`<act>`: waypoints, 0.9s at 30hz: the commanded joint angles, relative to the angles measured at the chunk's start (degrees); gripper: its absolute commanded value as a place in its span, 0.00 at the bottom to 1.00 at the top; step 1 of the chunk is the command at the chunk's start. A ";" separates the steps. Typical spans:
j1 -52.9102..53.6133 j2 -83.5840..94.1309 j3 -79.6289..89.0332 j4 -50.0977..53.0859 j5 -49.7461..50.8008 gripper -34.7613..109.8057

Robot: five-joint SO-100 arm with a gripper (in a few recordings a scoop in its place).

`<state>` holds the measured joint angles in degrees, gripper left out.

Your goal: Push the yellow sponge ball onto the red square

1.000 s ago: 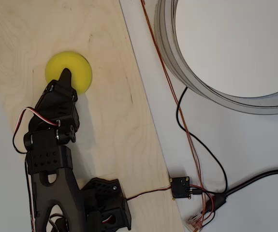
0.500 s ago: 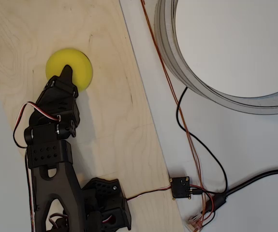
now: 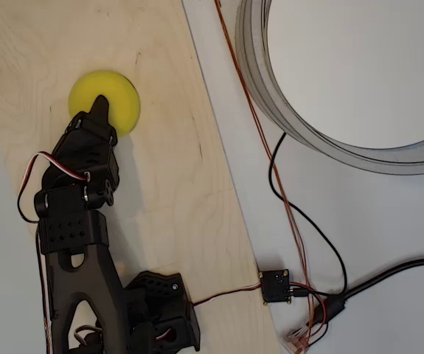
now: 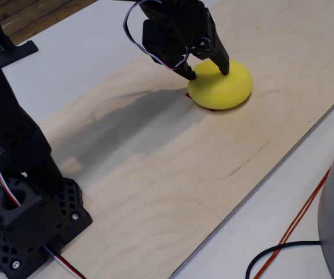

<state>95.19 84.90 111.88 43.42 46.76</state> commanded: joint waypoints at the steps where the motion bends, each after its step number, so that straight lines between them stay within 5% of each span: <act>1: 0.26 0.70 -2.64 0.09 0.70 0.39; 27: -3.08 6.86 3.69 2.11 4.22 0.39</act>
<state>93.08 87.63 113.82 44.47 49.39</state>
